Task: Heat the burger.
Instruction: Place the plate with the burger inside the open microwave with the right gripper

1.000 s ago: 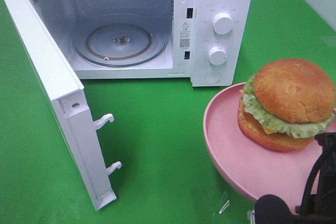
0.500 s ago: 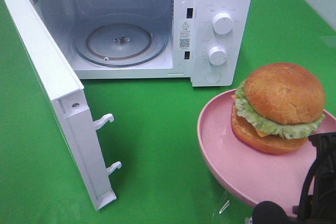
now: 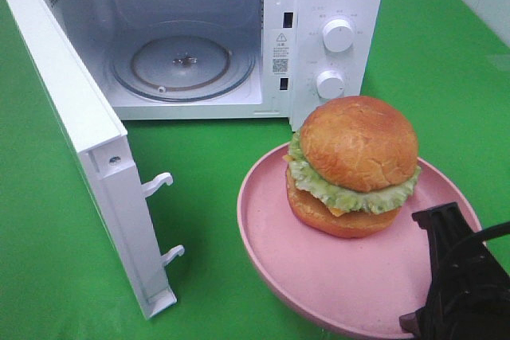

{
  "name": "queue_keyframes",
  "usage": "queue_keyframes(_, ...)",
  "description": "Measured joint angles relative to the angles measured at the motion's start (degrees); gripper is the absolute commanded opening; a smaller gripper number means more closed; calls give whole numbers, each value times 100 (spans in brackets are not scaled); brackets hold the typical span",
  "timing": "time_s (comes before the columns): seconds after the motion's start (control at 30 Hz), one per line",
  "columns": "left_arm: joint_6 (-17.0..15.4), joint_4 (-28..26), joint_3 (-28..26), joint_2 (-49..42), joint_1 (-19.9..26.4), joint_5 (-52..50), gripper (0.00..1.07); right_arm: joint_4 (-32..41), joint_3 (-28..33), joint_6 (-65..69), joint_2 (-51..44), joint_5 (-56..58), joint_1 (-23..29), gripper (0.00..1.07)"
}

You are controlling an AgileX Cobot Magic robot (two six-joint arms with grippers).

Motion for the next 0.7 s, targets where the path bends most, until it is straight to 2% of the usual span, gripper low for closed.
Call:
queue_keyframes(0.13,0,0,0,0,0,0,100,6,0,-126,0,-218,-178,4)
queue_keyframes(0.17,0,0,0,0,0,0,100,-6,0,-252,0,-361,-390,4)
queue_keyframes(0.2,0,0,0,0,0,0,100,-6,0,-252,0,-361,-390,4)
queue_keyframes(0.23,0,0,0,0,0,0,100,-74,0,-424,0,-453,-676,4)
queue_keyframes(0.33,0,0,0,0,0,0,100,-103,0,-516,0,-498,-819,4)
queue_keyframes(0.37,0,0,0,0,0,0,100,-160,0,-888,0,-659,-1232,4)
queue_keyframes(0.5,0,0,0,0,0,0,100,-166,0,-1295,0,-991,-1627,4)
queue_keyframes(0.53,0,0,0,0,0,0,100,-166,0,-1581,0,-1232,-1874,4)
queue_keyframes(0.57,0,0,0,0,0,0,100,-166,0,-1581,0,-1232,-1874,4)
queue_keyframes(0.6,0,0,0,0,0,0,100,-178,0,-1851,0,-1461,-2143,4)
queue_keyframes(0.63,0,0,0,0,0,0,100,-178,0,-1851,0,-1461,-2143,4)
queue_keyframes(0.7,0,0,0,0,0,0,100,-218,0,-2269,0,-1759,-2618,4)
